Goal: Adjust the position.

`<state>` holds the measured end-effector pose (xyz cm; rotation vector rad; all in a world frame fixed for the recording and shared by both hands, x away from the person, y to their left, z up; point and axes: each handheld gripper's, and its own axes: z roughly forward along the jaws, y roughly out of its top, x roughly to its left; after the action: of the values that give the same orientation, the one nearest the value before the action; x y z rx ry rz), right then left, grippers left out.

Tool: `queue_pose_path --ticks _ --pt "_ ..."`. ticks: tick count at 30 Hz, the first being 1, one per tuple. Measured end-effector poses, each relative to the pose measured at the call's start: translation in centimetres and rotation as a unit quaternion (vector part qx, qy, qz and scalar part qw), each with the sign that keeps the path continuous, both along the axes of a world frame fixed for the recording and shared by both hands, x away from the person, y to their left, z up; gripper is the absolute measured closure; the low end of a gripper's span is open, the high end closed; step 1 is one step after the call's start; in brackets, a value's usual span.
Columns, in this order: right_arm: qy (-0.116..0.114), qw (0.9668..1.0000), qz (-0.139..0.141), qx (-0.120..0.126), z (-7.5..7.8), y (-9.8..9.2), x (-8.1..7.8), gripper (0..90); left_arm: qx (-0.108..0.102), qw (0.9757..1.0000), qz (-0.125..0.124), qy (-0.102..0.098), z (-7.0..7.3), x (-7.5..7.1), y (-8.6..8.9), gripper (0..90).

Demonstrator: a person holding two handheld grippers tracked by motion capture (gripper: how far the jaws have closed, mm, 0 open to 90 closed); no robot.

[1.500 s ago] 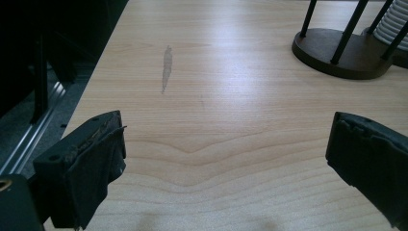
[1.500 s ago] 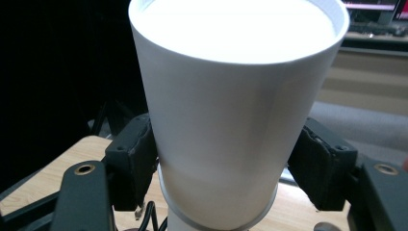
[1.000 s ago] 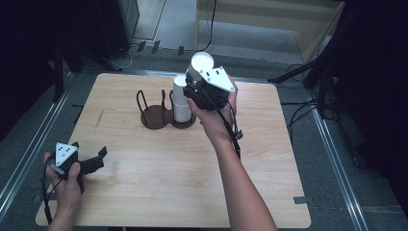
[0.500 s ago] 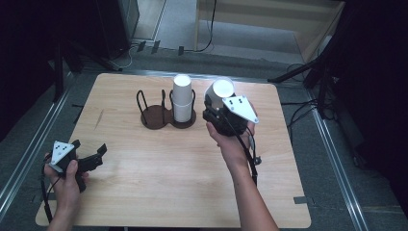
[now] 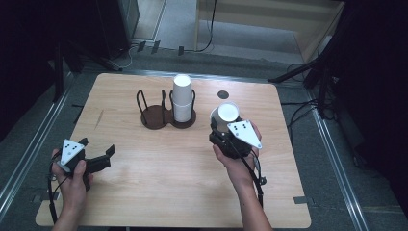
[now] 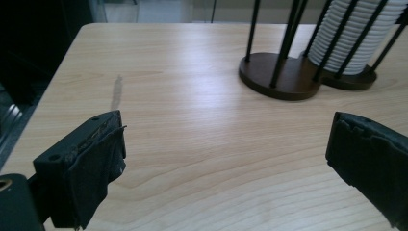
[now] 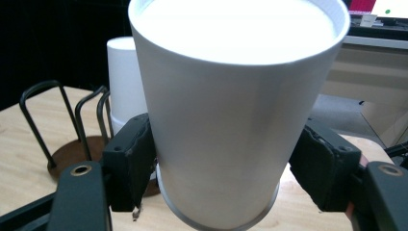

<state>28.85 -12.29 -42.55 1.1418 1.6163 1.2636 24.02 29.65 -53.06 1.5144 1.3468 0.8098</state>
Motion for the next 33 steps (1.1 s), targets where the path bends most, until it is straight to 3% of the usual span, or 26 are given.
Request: queue_pose_path --ticks 3,9,18,21,23,24,26,29,30,31,33 --pt "0.002 1.0000 0.002 -0.004 -0.7 -0.2 -0.6 28.8 0.012 0.9999 -0.007 -0.001 0.7 0.0 -0.9 0.7" --pt "0.006 0.9999 0.000 -0.010 -2.5 -0.6 -1.4 28.8 0.007 0.9993 -0.034 -0.014 2.1 0.0 -2.6 0.7" --pt "0.029 0.9995 0.004 -0.008 -5.0 -1.2 -2.0 29.0 0.010 0.9958 -0.085 -0.032 4.6 1.4 -7.4 0.7" --pt "0.033 0.9993 0.009 -0.013 -5.3 -1.0 -2.1 29.1 0.002 0.9945 -0.098 -0.036 5.0 1.6 -8.9 0.7" --pt "0.034 0.9992 0.015 -0.015 -5.5 -0.8 -2.3 29.1 0.003 0.9923 -0.118 -0.038 5.2 1.6 -10.0 0.7" --pt "0.034 0.9991 0.019 -0.017 -5.6 -0.6 -2.4 29.1 0.003 0.9923 -0.118 -0.038 5.2 1.6 -10.0 0.7" --pt "0.037 0.9987 0.027 -0.022 -5.8 -0.1 -2.6 29.1 0.020 0.9888 -0.143 -0.036 5.3 1.6 -11.6 0.7" --pt "0.043 0.9978 0.040 -0.030 -6.3 0.7 -3.0 29.2 0.007 0.9846 -0.172 -0.028 5.3 1.5 -12.6 0.8" --pt "0.043 0.9975 0.045 -0.032 -6.4 1.0 -3.1 29.2 0.007 0.9846 -0.172 -0.028 5.3 1.5 -12.6 0.8" --pt "0.045 0.9971 0.050 -0.036 -6.6 1.3 -3.2 29.2 0.007 0.9814 -0.190 -0.023 5.2 1.5 -13.3 0.8" --pt "0.050 0.9962 0.058 -0.041 -6.9 1.9 -3.4 29.3 0.012 0.9784 -0.205 -0.021 5.2 1.4 -13.9 0.8"
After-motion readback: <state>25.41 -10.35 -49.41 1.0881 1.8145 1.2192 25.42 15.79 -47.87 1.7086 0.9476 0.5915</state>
